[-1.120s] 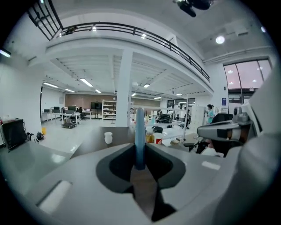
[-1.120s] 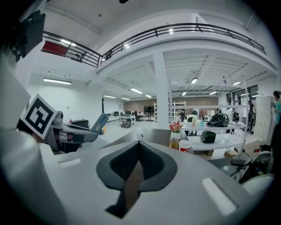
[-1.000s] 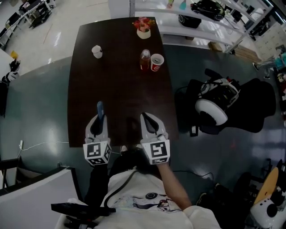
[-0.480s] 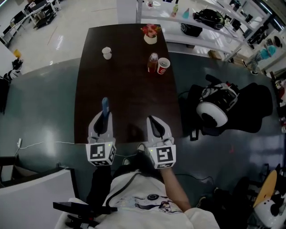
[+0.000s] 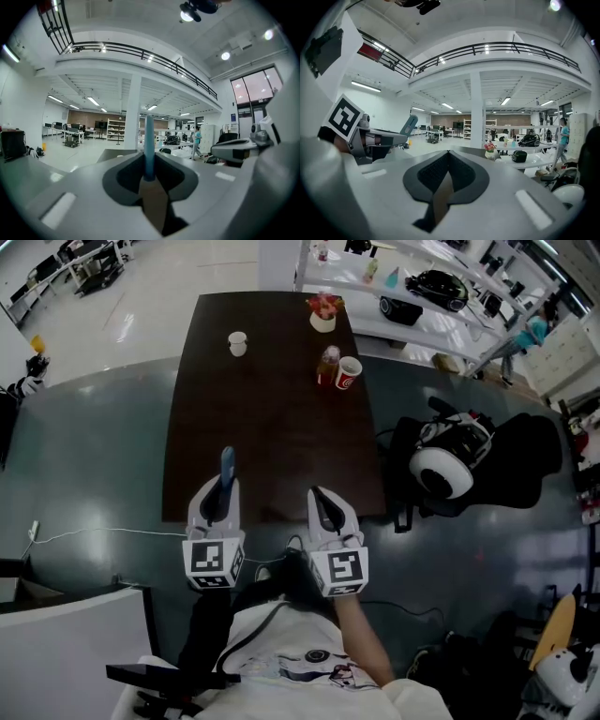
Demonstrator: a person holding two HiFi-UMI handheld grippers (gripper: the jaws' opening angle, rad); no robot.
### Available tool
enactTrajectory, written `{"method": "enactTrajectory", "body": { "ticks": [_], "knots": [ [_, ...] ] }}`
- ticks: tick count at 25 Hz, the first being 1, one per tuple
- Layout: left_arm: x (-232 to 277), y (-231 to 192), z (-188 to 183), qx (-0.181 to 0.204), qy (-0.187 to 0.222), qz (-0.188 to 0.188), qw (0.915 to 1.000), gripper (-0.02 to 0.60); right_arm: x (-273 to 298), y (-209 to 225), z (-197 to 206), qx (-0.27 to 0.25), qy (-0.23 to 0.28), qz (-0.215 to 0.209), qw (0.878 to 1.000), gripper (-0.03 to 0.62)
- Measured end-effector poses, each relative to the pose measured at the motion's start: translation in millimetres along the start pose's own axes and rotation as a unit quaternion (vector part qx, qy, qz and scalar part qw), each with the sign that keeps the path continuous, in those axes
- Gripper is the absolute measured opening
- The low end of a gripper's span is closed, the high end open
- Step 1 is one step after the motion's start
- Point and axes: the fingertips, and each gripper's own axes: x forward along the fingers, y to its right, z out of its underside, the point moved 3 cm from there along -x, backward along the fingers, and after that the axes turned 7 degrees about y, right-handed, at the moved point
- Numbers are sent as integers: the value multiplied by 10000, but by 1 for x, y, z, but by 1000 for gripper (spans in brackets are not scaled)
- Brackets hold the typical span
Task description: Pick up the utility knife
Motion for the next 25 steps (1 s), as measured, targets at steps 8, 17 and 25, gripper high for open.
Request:
{"method": "enactTrajectory", "body": {
  "ticks": [8,17,25],
  "knots": [
    [-48,10,15,-100,-113,-95,9998,69,-38,-25,11,31,-82,-137,9999,2],
    [-109,48,-1,-69,87,-405,9991,69,-103,-50,0,45,112,-600,9981,2],
    [-159,108,6,-30,-17,-388,9992,69,-174,-44,7,201,95,-589,9980,2]
  ]
}}
